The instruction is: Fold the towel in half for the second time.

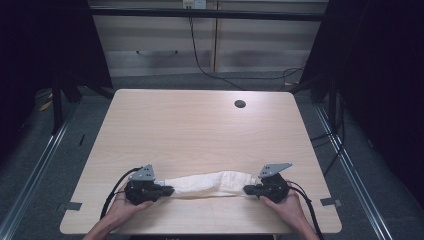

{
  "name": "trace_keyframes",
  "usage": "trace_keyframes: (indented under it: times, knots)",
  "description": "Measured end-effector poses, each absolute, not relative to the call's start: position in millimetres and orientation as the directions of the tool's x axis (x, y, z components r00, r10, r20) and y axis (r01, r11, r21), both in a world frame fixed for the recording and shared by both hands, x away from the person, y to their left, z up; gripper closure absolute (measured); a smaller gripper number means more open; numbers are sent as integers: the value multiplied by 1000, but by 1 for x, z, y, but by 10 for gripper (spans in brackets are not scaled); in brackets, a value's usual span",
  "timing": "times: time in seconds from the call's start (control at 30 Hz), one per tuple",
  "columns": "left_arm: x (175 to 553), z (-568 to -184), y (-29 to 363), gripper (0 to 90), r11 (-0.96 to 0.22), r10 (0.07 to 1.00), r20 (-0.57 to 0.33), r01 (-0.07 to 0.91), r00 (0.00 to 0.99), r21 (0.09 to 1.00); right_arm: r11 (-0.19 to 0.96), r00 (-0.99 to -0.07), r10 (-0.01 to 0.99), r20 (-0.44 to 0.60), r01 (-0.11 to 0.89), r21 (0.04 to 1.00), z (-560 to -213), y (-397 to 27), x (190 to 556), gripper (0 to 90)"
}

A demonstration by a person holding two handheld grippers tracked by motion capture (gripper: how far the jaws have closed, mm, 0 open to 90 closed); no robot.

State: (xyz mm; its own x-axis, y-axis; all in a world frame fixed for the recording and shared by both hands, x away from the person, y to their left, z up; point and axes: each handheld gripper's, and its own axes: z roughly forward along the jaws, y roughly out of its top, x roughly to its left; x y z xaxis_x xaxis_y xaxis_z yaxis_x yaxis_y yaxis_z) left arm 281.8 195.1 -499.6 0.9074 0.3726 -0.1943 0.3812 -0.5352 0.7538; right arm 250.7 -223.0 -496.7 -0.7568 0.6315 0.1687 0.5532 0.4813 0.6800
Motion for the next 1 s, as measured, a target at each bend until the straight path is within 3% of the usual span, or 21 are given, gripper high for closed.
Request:
trace_keyframes:
  times: [0.2,0.3,0.7,0.77,0.83,0.87,0.97,1.0]
  knots:
    - [278,-499,192,867,-547,393,-156,367,906,752,500,-742,660,116,549,670,-492,-228,249,894]
    - [278,-502,196,868,-530,389,-179,378,904,759,483,-722,685,98,551,680,-490,-237,245,895]
    - [277,-503,196,863,-526,393,-170,373,904,764,443,-693,713,112,568,693,-497,-247,235,891]
    - [278,-503,197,837,-515,395,-187,385,900,766,429,-689,713,130,575,697,-498,-249,236,876]
    - [277,-501,197,757,-514,404,-184,389,896,764,417,-691,708,147,577,703,-498,-248,236,805]
    - [277,-500,197,671,-506,406,-201,402,892,763,409,-695,702,156,573,711,-497,-247,236,770]
    - [276,-497,199,622,-488,405,-219,413,888,769,403,-707,688,163,559,724,-494,-248,235,739]
    - [276,-494,201,558,-459,406,-239,424,882,781,376,-705,685,184,558,739,-491,-250,234,701]
